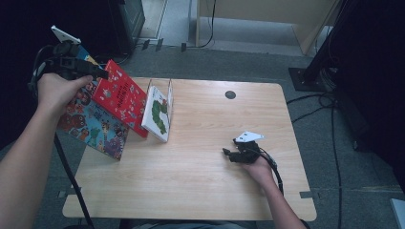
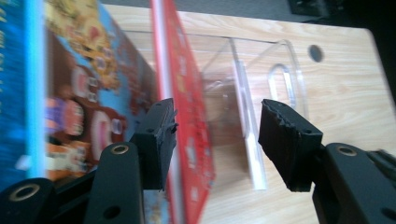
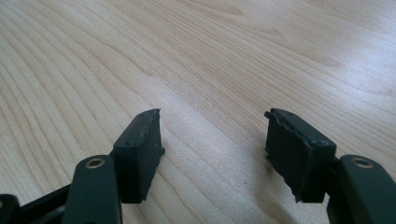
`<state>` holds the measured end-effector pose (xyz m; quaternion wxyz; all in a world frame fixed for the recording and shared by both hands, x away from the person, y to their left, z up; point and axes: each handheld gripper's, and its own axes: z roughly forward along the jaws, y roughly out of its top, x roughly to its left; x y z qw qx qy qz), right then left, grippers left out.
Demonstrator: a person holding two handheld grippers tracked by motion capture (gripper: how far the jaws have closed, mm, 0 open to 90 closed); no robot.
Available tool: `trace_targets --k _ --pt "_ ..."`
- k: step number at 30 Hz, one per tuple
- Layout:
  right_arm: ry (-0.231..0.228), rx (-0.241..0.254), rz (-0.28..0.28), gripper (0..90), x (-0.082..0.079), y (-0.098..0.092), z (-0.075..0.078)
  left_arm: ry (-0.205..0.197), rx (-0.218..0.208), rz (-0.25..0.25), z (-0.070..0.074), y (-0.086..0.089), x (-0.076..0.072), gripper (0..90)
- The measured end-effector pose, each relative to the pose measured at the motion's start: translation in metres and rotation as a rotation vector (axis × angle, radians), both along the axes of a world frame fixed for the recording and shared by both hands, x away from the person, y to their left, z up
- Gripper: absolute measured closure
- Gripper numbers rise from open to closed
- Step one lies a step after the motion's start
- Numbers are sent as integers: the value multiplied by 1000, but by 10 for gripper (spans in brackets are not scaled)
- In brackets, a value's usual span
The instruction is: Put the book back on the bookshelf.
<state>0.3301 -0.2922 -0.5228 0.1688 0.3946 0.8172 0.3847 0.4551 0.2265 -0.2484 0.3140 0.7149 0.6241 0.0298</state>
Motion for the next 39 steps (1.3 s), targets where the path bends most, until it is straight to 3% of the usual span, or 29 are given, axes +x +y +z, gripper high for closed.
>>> trace_targets --k 8,22,29,32,39 --pt "3 2 0 347 0 0 0 -8 -20 -37 -2 -13 -12 454" --pt "8 -11 13 260 -1 2 0 -25 -23 -107 -21 -41 -41 438" --pt "9 -14 16 236 -1 3 -1 -20 -10 -172 -42 -60 -60 430" --pt "10 -17 16 222 -1 3 -1 -20 -34 -186 -51 -65 -68 427" --pt "13 -20 9 199 -1 4 -1 -19 -45 -219 -73 -76 -88 421"
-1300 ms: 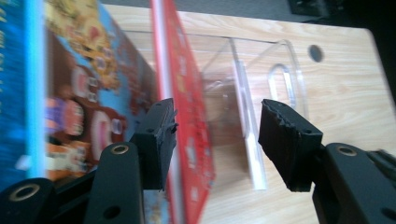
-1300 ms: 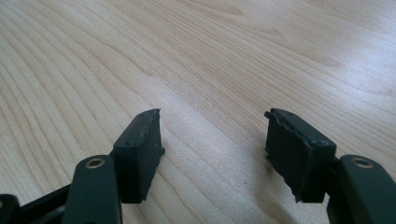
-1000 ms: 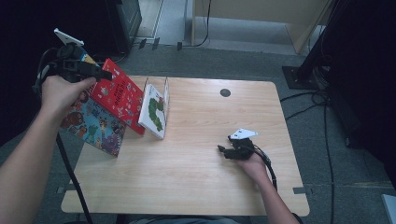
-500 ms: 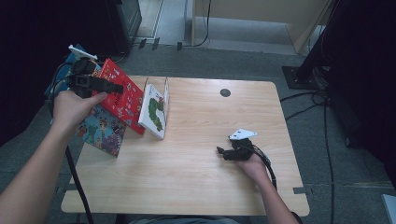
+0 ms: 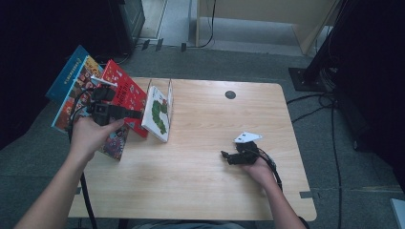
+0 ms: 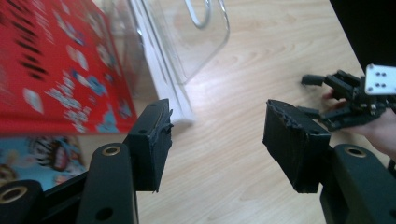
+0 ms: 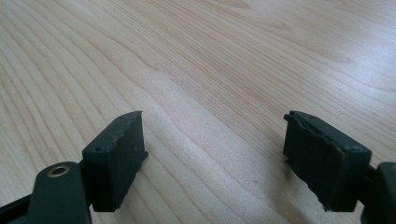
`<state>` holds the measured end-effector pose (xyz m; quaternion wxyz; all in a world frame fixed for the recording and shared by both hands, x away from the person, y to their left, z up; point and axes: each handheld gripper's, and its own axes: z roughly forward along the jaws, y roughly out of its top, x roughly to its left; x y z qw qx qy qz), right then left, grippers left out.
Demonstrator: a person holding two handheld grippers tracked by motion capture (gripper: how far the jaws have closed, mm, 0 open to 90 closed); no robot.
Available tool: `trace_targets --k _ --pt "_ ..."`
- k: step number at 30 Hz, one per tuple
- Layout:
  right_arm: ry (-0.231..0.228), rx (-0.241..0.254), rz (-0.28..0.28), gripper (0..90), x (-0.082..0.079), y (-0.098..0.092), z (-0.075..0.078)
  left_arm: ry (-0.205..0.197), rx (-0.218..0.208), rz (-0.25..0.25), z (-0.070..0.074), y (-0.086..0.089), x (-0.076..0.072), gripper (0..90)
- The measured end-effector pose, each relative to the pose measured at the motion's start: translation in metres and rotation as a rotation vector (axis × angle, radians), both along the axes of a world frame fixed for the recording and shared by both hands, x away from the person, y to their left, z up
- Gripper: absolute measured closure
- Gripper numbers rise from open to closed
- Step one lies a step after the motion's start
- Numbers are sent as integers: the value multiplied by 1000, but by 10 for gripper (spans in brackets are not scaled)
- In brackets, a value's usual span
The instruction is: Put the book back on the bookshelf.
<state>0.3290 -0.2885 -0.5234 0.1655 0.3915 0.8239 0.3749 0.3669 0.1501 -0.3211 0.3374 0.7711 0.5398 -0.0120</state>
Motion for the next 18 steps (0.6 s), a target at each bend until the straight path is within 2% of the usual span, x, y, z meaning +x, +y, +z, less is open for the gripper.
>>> trace_targets --k 3,8,18 --pt "0 -1 -2 198 0 0 0 14 -14 -19 -13 -4 -7 421" --pt "6 0 -9 191 -1 1 0 17 -6 -38 -35 -10 -20 421" --pt "7 -2 -20 181 -1 1 0 38 -18 -73 -80 -24 -40 420"
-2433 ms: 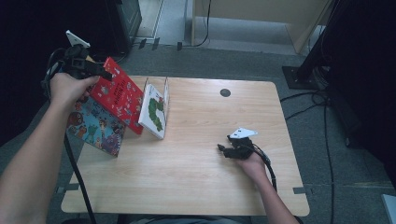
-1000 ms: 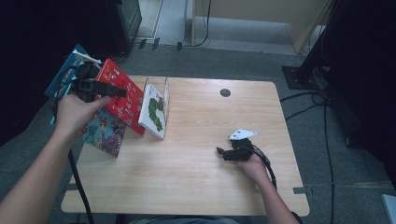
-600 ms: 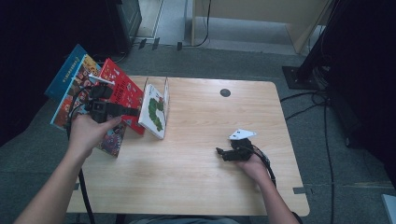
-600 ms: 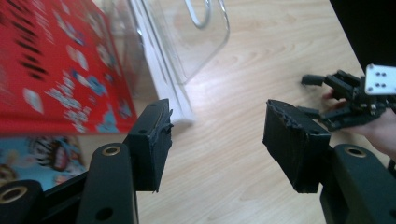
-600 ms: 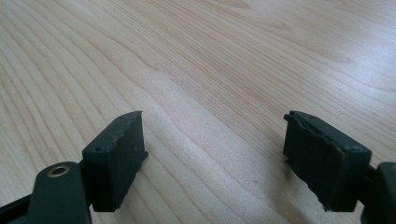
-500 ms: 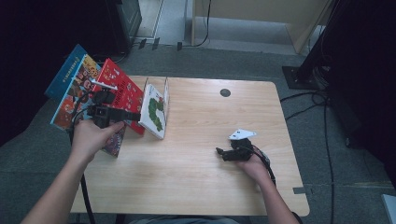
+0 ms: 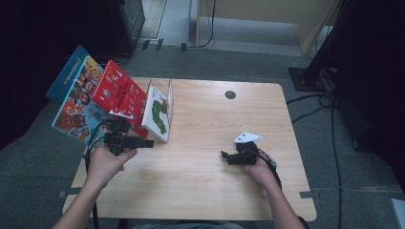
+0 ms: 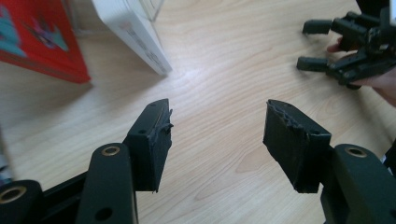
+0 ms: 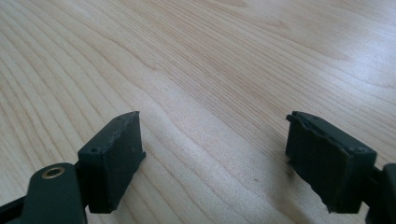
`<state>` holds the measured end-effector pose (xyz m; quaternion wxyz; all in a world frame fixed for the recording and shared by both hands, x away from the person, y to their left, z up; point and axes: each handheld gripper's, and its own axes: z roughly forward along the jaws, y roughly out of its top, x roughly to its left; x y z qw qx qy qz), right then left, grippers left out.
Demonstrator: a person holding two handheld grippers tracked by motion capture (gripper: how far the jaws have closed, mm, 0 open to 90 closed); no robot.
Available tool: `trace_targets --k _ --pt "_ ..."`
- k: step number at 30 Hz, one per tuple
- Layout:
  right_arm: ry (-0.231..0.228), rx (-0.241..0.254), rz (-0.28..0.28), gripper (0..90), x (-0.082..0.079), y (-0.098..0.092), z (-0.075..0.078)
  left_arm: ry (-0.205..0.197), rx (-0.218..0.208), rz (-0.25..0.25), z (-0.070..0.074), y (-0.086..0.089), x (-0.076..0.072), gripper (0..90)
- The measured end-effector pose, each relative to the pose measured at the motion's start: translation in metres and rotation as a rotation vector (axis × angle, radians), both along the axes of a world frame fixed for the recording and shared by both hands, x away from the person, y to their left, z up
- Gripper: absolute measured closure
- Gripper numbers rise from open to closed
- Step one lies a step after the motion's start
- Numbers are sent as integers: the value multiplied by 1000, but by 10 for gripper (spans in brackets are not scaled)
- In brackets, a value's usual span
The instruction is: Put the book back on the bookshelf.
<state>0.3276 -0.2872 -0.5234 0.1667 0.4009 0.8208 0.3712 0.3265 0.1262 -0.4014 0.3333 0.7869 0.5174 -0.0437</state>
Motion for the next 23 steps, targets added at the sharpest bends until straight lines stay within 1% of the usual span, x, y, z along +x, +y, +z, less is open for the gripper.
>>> trace_targets --k 2,5,8,9,12,13,15,17,19,21,23 --pt "0 0 0 181 0 0 0 11 -4 -7 -8 -3 -2 419" --pt "0 0 0 181 0 0 0 6 -5 -15 -21 -8 -5 417" --pt "1 0 3 174 0 0 0 -9 15 -21 -34 -15 -7 417" --pt "1 0 4 173 0 0 0 -5 21 -27 -39 -18 -7 417" --pt "0 1 1 166 0 1 0 11 6 -30 -51 -23 -6 416" --pt "1 0 1 163 -1 1 0 9 6 -35 -55 -26 -6 417" --pt "2 0 -1 160 -1 1 0 4 14 -41 -60 -29 -6 416" --pt "1 0 -4 154 -1 2 0 5 11 -41 -66 -33 -6 415" --pt "2 -1 -5 142 -1 2 0 -1 19 -43 -69 -35 -6 413" --pt "3 -2 -4 137 -2 3 -1 -9 16 -42 -71 -37 -6 410" --pt "5 -3 -8 136 -2 3 -1 -9 10 -44 -72 -38 -5 407"
